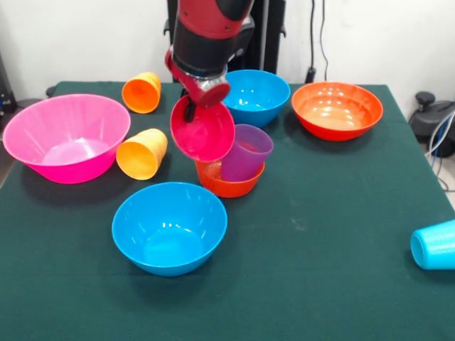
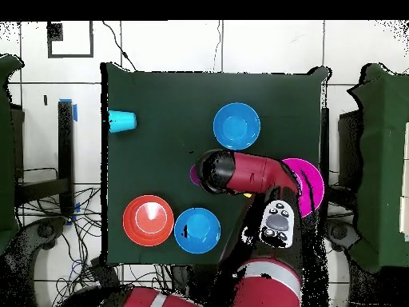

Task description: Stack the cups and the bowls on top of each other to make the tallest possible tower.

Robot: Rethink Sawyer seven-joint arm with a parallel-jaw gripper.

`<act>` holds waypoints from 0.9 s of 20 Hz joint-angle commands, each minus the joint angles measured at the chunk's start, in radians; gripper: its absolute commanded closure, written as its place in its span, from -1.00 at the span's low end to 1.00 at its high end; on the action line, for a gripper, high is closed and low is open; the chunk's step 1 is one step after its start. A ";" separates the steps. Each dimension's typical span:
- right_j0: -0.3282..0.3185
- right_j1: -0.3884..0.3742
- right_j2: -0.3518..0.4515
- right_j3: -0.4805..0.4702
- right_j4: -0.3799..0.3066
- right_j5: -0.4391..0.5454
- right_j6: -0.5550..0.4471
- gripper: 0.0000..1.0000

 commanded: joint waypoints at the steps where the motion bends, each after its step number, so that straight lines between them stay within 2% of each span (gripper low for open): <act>1: 0.005 -0.104 0.068 -0.033 0.015 0.194 -0.040 1.00; 5: 0.002 -0.209 0.066 0.006 0.023 0.285 -0.059 1.00; 9: 0.015 -0.277 0.045 -0.007 -0.001 0.373 -0.070 1.00; 14: 0.006 -0.310 0.054 -0.005 -0.012 0.408 -0.068 1.00; 18: -0.004 -0.307 0.070 0.021 -0.002 0.372 -0.047 1.00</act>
